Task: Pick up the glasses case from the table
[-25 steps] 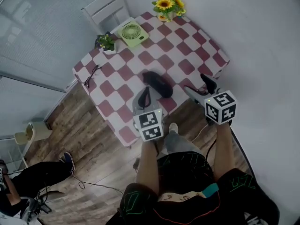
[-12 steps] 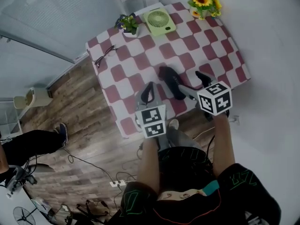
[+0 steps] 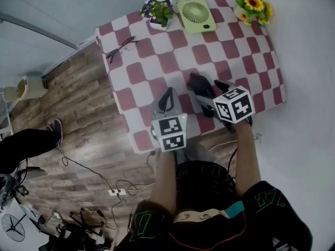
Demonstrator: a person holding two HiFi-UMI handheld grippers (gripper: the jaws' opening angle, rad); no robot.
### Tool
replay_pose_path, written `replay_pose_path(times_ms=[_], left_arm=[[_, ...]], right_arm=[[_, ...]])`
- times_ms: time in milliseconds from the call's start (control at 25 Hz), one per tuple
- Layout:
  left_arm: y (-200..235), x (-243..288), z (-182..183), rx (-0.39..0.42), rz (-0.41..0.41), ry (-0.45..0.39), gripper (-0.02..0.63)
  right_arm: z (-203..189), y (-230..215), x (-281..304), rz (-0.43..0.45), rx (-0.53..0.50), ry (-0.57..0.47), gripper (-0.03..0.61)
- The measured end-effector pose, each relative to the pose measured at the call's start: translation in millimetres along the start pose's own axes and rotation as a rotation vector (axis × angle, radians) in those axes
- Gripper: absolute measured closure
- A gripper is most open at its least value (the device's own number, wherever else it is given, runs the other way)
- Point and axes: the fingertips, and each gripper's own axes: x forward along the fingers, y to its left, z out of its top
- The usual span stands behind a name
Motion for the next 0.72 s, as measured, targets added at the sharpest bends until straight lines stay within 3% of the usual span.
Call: replay_pose_path(times_ms=[240, 440, 600, 720], left_arm=[[30, 5, -9, -0.041, 0.049, 0.028, 0.604], [36, 10, -11, -0.051, 0.053, 0.034, 0.604], [34, 11, -11, -0.047, 0.054, 0.034, 0.604], [32, 10, -4, -0.036, 0.054, 0.019, 0.604]], right_arm=[[-9, 6, 30, 0.002, -0.022, 0.133, 0.19], [-12, -4, 38, -0.074, -0.032, 0.201, 0.209], [-14, 0, 38, -0.057, -0.07, 0.201, 0.219], [-7, 6, 35, -0.037, -0.083, 0.144, 0.225]])
